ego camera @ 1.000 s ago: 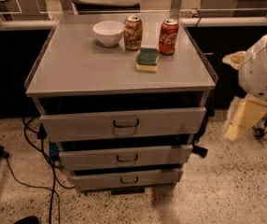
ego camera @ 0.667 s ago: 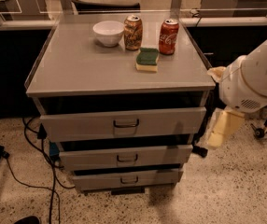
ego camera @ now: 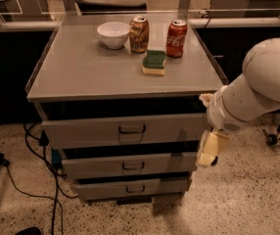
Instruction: Open middle drawer
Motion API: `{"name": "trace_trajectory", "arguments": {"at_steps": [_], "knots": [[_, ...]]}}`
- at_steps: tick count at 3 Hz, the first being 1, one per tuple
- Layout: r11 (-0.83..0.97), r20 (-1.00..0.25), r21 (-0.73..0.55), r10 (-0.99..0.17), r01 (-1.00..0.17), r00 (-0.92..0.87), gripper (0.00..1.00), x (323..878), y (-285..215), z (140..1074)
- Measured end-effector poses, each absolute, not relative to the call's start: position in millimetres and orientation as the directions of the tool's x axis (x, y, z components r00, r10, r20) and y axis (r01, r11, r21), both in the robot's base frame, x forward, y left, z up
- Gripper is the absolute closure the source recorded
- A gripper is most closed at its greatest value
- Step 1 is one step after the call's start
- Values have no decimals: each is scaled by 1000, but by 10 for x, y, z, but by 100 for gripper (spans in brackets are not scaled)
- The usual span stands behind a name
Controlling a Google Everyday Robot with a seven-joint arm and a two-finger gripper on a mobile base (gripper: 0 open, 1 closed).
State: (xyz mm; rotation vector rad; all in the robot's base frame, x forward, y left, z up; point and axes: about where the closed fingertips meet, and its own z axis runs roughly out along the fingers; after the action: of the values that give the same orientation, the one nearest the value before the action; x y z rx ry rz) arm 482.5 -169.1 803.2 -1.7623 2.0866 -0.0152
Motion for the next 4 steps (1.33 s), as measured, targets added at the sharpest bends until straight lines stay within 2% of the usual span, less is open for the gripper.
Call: {"name": "trace_trajectory", "arguments": {"at_steps": [1, 2, 4], "knots": [[199, -333, -170, -933, -965, -134, 0, 4837, -1548, 7258], [199, -333, -170, -933, -965, -134, 0, 4837, -1548, 7258], [162, -302, -190, -948, -968, -99, 0, 4837, -1670, 6644]]}}
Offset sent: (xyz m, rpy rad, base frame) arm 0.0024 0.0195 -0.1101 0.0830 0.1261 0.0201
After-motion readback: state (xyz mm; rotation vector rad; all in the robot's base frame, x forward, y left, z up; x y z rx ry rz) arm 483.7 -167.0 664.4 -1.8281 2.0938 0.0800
